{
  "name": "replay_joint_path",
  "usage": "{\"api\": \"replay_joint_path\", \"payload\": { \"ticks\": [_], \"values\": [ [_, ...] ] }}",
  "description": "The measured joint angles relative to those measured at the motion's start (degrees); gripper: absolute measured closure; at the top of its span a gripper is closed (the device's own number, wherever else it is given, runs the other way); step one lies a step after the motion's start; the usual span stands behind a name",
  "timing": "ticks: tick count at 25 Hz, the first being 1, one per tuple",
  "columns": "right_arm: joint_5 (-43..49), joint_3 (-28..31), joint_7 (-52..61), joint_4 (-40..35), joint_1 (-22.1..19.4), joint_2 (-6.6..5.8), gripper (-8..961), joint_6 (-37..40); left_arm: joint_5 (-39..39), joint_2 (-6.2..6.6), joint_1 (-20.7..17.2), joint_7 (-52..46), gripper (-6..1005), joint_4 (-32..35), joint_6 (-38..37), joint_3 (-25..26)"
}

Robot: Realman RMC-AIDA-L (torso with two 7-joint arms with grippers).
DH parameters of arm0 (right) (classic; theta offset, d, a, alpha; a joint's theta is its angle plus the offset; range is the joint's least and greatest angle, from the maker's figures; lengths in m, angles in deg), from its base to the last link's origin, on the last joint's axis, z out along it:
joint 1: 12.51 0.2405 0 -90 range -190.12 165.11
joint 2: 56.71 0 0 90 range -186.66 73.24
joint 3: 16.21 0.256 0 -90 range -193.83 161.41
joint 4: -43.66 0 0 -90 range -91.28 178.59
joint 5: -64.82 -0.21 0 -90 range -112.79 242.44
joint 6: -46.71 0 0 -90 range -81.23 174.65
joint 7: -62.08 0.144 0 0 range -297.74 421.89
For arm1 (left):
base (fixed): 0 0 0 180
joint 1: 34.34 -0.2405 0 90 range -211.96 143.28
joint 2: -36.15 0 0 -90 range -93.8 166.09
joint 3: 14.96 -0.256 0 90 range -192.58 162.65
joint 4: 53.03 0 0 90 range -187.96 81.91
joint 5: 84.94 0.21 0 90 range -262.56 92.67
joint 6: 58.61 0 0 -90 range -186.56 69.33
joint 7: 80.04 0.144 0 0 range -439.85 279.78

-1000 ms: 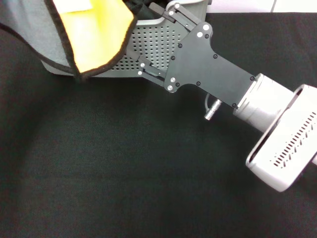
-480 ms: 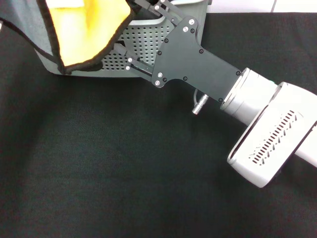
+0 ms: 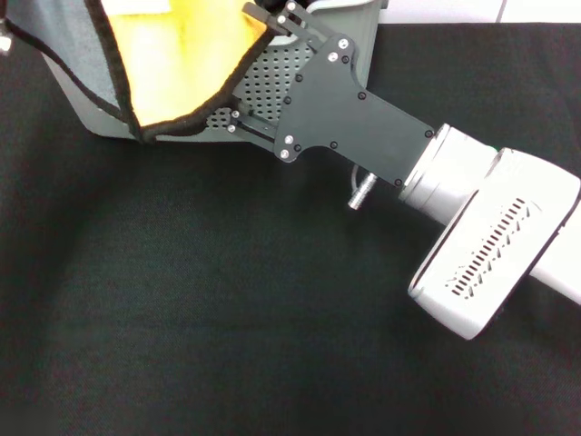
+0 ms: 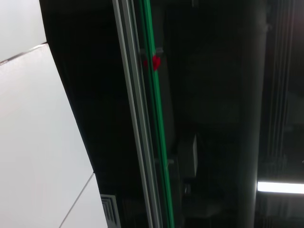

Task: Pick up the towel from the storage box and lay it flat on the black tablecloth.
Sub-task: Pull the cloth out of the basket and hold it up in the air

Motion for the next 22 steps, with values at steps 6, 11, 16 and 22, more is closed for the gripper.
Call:
{"api": "replay_joint_path", "payload": {
  "ticks": [6, 11, 16, 22],
  "values": [
    [0.0, -2.7, -4.8, -4.8, -1.1, 0.01, 233, 1.4, 0.0, 0.03, -0.1, 0.7, 976, -0.2, 0.3, 0.0],
    [0.0, -4.0, -6.5, -6.8, -1.8, 0.01, 233, 2.5, 0.0, 0.03, -0.5, 2.3, 976, -0.4, 0.9, 0.0],
    [0.0, -3.8, -7.2, -6.9, -4.9, 0.00, 234, 8.7, -0.3, 0.14, -0.6, 3.3, 975, -1.7, 0.9, 0.5],
    [-4.8, -0.9, -8.6, -5.4, -10.5, 0.00, 235, 15.8, -1.6, 0.34, -1.2, 3.6, 975, -3.2, 0.7, 0.7]
  ]
}}
